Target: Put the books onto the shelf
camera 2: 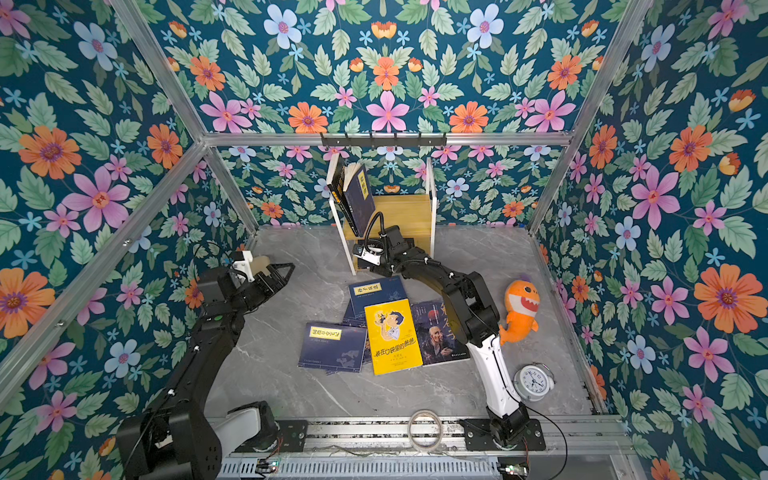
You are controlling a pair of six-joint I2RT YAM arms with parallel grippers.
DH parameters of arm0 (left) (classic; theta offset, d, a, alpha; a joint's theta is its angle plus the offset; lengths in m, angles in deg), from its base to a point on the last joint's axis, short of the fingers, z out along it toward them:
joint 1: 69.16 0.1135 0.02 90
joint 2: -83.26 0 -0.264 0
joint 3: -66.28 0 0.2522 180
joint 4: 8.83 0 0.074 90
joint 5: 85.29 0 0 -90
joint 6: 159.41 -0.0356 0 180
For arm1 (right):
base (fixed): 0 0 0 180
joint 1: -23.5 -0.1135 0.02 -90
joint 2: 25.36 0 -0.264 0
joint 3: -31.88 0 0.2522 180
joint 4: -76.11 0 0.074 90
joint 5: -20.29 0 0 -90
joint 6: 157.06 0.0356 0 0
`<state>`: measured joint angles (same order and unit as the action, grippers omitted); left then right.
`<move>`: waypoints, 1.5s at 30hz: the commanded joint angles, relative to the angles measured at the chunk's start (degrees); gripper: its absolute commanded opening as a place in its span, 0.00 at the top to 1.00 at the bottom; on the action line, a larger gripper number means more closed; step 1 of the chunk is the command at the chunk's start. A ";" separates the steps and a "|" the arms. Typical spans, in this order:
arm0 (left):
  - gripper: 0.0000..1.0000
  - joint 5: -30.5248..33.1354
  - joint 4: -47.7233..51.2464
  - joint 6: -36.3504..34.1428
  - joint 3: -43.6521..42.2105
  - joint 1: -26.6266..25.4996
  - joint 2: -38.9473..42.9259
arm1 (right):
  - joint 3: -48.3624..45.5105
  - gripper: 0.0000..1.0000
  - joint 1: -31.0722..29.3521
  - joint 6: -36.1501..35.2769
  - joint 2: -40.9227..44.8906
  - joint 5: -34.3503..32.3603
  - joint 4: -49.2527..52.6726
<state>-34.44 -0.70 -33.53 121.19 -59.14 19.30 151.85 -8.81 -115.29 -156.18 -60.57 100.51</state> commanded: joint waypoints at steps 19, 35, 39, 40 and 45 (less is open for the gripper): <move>0.00 0.05 -0.88 -0.46 -0.33 0.00 0.03 | 3.45 0.52 -0.29 1.72 -3.73 -2.91 -2.76; 0.00 0.13 -0.49 -1.78 -0.41 -0.01 -0.01 | 1.52 0.50 -0.27 2.17 0.14 -1.30 -1.44; 0.00 0.11 2.52 -6.72 1.15 -0.31 -0.26 | -4.66 0.45 -0.65 3.42 7.00 1.56 -0.62; 0.00 0.50 4.11 -8.50 1.79 -0.43 -0.27 | -6.63 0.44 -0.88 4.03 9.14 1.82 -0.82; 0.00 1.36 13.35 -20.36 5.88 -1.98 -1.23 | -19.19 0.43 -2.12 10.17 20.86 3.74 -3.62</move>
<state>-33.74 6.60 -44.74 125.58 -60.54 18.44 136.88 -10.41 -109.54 -139.44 -59.19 98.21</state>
